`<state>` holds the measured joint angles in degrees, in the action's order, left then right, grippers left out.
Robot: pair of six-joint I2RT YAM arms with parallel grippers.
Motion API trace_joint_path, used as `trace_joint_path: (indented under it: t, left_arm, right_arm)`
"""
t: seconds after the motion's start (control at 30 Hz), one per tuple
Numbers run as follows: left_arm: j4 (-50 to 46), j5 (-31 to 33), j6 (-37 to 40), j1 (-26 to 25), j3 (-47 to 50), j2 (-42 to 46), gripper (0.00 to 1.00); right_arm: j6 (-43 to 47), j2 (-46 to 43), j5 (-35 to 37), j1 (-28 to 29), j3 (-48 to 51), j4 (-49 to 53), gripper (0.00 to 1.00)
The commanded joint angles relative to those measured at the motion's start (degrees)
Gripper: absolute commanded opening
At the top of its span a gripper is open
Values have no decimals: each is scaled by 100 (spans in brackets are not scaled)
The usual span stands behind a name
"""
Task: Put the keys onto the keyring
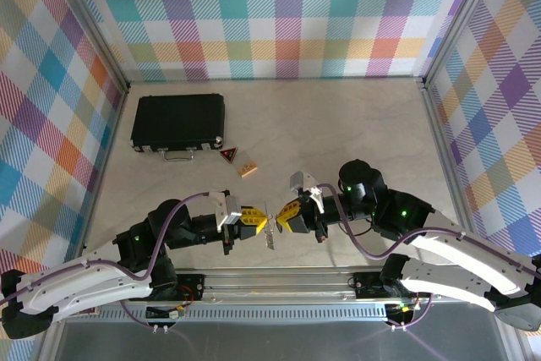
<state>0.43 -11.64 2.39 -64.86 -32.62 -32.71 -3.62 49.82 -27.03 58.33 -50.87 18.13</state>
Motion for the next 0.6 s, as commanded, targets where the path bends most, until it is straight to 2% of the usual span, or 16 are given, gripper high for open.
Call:
trace_joint_path:
  t: [0.0,0.57]
  left_arm:
    - [436,-178,23,-53,-185,-15,0]
    - [546,-234,-40,-53,-166,-60,0]
  right_arm:
    - [132,-12,109,47,104,-226,0]
    - [269,-170,35,81,222,-286,0]
